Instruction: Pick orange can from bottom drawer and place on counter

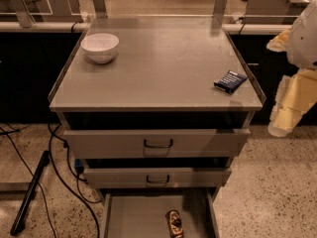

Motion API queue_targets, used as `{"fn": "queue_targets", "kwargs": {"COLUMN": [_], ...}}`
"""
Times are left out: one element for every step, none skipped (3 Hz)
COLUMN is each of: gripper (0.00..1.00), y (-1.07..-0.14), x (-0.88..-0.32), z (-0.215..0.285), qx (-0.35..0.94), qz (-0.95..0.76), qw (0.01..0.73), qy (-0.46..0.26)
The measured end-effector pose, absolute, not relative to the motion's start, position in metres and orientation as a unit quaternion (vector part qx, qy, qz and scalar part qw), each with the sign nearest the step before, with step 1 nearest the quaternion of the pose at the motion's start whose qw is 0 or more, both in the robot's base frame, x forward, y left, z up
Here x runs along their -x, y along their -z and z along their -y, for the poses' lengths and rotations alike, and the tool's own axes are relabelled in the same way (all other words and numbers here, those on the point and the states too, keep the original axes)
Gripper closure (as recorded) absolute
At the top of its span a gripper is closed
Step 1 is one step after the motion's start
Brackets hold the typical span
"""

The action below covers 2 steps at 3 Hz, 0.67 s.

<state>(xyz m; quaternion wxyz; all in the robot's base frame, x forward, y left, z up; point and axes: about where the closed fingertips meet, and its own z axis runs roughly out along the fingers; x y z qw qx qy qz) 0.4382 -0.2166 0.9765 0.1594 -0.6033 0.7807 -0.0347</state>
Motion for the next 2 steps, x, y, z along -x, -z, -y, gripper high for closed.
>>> {"fn": "queue_targets", "kwargs": {"gripper": [0.00,0.10], "y": [-0.9765,-0.9765], "x": [-0.4382,-0.4382], "z": [0.2166,0.2166], "qx": [0.603,0.603], "qz": [-0.781,-0.781], "qw": [0.159,0.159], "qy": [0.035,0.035]}}
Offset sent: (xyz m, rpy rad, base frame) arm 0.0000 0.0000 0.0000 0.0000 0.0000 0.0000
